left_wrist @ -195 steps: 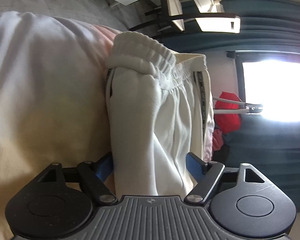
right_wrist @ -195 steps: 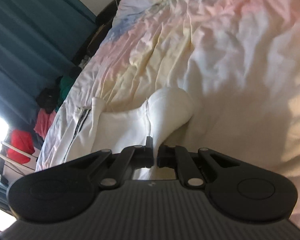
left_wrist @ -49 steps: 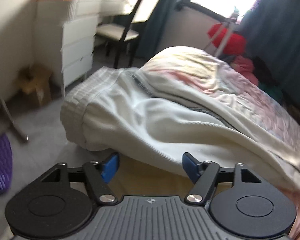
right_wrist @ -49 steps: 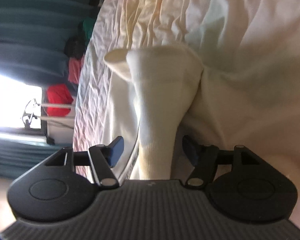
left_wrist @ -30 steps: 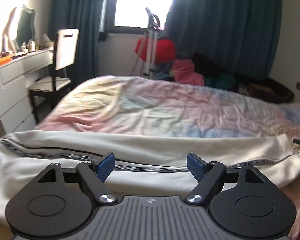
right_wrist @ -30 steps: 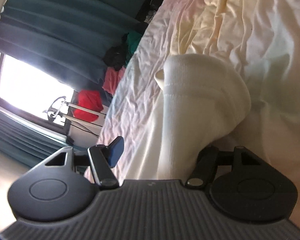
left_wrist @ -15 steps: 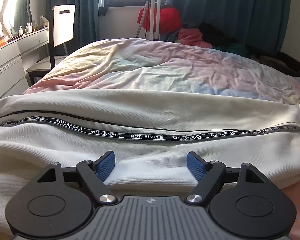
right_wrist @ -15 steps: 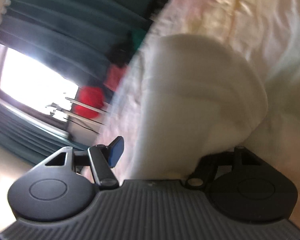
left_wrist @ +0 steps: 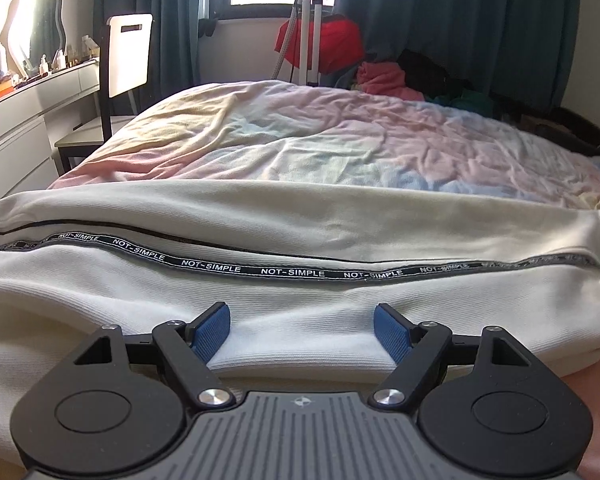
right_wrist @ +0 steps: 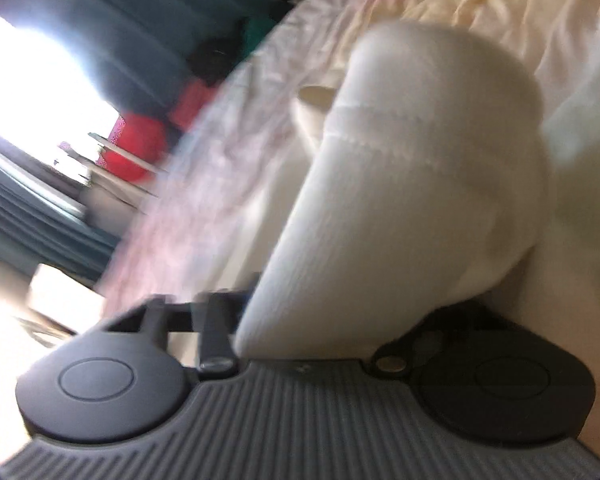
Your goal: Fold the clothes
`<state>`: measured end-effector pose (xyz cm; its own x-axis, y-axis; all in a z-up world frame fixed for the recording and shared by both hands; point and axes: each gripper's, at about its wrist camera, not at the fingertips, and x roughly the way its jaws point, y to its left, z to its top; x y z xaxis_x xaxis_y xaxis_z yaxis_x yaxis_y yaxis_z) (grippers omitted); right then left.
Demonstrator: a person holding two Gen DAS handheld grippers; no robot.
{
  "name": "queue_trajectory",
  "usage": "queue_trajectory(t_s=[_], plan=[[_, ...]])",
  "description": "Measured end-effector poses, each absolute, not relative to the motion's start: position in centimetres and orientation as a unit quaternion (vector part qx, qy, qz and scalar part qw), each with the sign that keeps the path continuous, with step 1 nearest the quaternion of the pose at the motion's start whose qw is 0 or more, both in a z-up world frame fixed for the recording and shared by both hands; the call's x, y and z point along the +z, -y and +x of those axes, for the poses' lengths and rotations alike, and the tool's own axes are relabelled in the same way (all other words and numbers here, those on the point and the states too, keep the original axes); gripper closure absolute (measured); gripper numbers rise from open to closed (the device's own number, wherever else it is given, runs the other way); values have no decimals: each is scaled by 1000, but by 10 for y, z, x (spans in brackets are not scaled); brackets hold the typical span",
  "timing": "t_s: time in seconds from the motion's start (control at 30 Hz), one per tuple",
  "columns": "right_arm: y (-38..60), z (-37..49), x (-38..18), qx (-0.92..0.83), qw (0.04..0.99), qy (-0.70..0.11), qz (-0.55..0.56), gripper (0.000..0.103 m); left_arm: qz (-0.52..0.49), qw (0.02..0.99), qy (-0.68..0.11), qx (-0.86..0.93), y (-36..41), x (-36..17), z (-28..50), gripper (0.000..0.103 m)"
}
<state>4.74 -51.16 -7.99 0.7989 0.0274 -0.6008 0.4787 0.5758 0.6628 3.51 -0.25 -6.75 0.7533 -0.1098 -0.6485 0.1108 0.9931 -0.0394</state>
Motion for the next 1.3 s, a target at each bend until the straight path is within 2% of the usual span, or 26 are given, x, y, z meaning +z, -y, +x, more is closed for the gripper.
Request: queue_trajectory(t_s=[0.13,0.4,0.47,0.6,0.7,0.8,1.03,1.3], plan=[[522,29,-72,-131,821,-241,500,89,-14,939,-338,-68,-1,-62,32,22],[530,3,-47,-155,838,-175,492,90,-81,960,-257,-81,-20,-28,6,22],[537,-5,-46,-174,840,-159,488,91,-91,963,-242,-72,-25,-21,4,18],[545,-13,-53,-198,845,-168,467,91,-62,955,-286,-46,-18,-35,20,18],[547,-19,-58,-205,847,-185,454,90,24,936,-351,-26,3,-60,35,19],[537,-13,-51,-210,856,-185,435,90,65,931,-359,-22,14,-71,37,18],[474,3,-5,-228,928,-159,246,90,46,927,-373,-23,6,-67,41,18],[316,3,40,-125,990,-61,-24,90,20,925,-378,-26,-1,-52,39,18]])
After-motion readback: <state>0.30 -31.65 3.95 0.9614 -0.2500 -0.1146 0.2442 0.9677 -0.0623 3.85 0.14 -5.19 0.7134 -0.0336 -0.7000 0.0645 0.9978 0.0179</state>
